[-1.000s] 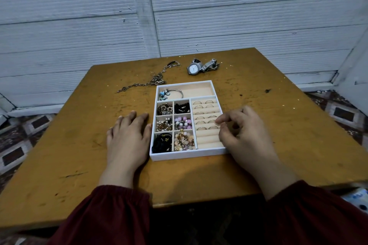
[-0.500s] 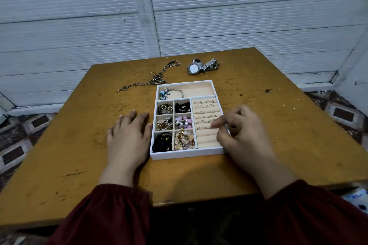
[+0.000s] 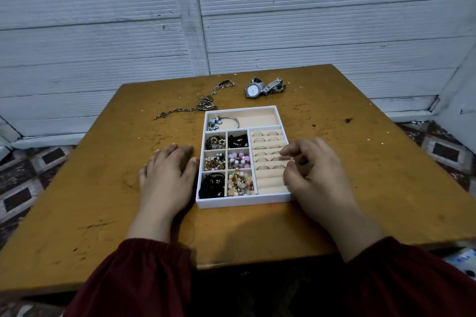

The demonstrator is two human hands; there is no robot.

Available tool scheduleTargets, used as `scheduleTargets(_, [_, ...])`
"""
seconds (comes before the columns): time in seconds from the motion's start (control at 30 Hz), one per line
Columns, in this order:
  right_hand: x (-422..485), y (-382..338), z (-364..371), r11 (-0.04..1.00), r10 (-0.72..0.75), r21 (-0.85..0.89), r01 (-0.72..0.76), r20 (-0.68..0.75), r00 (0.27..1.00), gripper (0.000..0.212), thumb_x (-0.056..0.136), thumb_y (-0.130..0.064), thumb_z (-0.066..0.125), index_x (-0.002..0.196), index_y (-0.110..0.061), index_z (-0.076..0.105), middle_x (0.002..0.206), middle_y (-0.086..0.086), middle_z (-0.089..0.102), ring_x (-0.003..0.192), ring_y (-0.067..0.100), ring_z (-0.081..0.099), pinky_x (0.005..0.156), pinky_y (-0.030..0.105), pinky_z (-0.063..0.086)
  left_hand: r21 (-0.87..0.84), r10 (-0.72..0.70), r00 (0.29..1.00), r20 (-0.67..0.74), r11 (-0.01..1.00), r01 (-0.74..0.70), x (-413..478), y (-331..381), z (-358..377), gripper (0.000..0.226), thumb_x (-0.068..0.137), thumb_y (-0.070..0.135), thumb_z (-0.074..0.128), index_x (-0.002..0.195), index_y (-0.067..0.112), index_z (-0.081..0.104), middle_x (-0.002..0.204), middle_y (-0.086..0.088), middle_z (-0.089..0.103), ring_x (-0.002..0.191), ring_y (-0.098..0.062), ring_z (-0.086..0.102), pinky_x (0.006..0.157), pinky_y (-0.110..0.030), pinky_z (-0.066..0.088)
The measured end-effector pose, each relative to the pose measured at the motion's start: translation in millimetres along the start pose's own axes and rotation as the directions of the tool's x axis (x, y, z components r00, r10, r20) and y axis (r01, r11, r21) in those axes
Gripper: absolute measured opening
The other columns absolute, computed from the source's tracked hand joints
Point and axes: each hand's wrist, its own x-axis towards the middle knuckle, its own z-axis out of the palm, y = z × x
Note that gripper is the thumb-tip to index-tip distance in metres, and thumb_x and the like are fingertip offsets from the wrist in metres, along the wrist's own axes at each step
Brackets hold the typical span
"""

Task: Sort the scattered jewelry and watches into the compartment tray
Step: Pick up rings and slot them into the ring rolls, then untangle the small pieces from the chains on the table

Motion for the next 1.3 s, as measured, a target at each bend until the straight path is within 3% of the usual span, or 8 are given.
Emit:
scheduleTargets(0.1, [2,-3,1,0.999,-0.006,0.053,0.007,-0.002,1.000,0.017,0.083,-0.019,0.059,0.093,-0.033,0.061,0.093,-0.018,0.050,0.089,0.014,0.055,0.078,0.042,0.051,-0.084,-0.011,0.999,-0.036,0.996,0.008,2,0,-2,0.037,0.096,0.035,0.045,0.133,0.030,0.051,0.142,0.000,0.048,0.135,-0.024,0.036,0.112,-0.049,0.024])
scheduleTargets(0.27, [13,-16,5,0.987,-0.036,0.157,0.039,-0.020,0.999,0.017,0.079,-0.035,0.049,0.092,-0.040,0.058,0.095,-0.024,0.049,0.090,0.019,0.060,0.074,0.045,0.055,-0.347,-0.039,0.996,-0.074,0.938,0.011,4,7,-9,0.043,0.088,0.045,0.046,0.127,0.029,0.055,0.124,-0.002,0.061,0.115,-0.022,0.055,0.100,-0.048,0.044])
scheduleTargets(0.4, [31,-27,7,0.986,-0.063,0.151,0.067,-0.028,0.998,0.014,0.083,-0.028,0.055,0.094,-0.034,0.060,0.094,-0.019,0.053,0.095,0.016,0.055,0.081,0.045,0.050,-0.404,0.028,0.986,-0.164,0.910,-0.093,9,21,-12,0.027,0.095,0.024,0.051,0.121,0.022,0.059,0.114,0.003,0.063,0.104,-0.015,0.057,0.092,-0.036,0.047])
scheduleTargets(0.57, [63,-36,10,0.991,-0.081,0.106,0.077,0.030,0.996,0.015,0.087,-0.022,0.059,0.098,-0.030,0.063,0.098,-0.015,0.055,0.096,0.008,0.051,0.083,0.034,0.045,-0.444,0.099,0.966,-0.240,0.873,-0.200,28,36,-16,0.018,0.094,0.021,0.054,0.108,0.024,0.065,0.100,0.009,0.065,0.092,-0.009,0.060,0.074,-0.025,0.045])
scheduleTargets(0.77, [109,-41,27,0.991,-0.120,0.056,0.117,0.052,0.991,0.013,0.085,-0.019,0.058,0.094,-0.028,0.062,0.098,-0.009,0.059,0.094,0.011,0.054,0.081,0.030,0.044,-0.505,0.109,0.942,-0.317,0.821,-0.265,68,47,-12,0.015,0.089,0.021,0.057,0.091,0.033,0.064,0.089,0.012,0.068,0.081,-0.006,0.064,0.074,-0.025,0.049])
scheduleTargets(0.97, [153,-39,56,0.983,-0.185,0.003,0.185,0.095,0.978,0.015,0.085,-0.017,0.056,0.093,-0.027,0.063,0.096,-0.005,0.060,0.091,0.016,0.055,0.087,0.040,0.047,-0.564,0.003,0.933,-0.360,0.796,-0.220,121,40,-4,0.024,0.086,0.015,0.058,0.078,0.038,0.060,0.083,0.006,0.069,0.082,-0.014,0.066,0.081,-0.035,0.055])
scheduleTargets(1.17, [187,-31,90,0.986,-0.154,0.087,0.145,0.096,0.983,0.022,0.080,-0.015,0.052,0.082,-0.037,0.057,0.085,-0.014,0.063,0.089,0.018,0.064,0.084,0.048,0.052,-0.479,-0.014,0.940,-0.341,0.863,-0.161,169,30,16,0.014,0.083,0.020,0.057,0.087,0.031,0.064,0.076,0.014,0.062,0.085,-0.023,0.064,0.080,-0.043,0.054])
scheduleTargets(1.3, [218,-27,102,0.988,-0.155,0.005,0.156,0.126,0.980,0.021,0.083,-0.013,0.054,0.085,-0.034,0.059,0.084,-0.016,0.062,0.092,0.016,0.061,0.087,0.045,0.048,-0.338,-0.015,0.954,-0.300,0.937,-0.091,195,21,27,0.017,0.084,0.027,0.059,0.097,0.031,0.069,0.091,0.005,0.071,0.101,-0.030,0.057,0.092,-0.041,0.046])
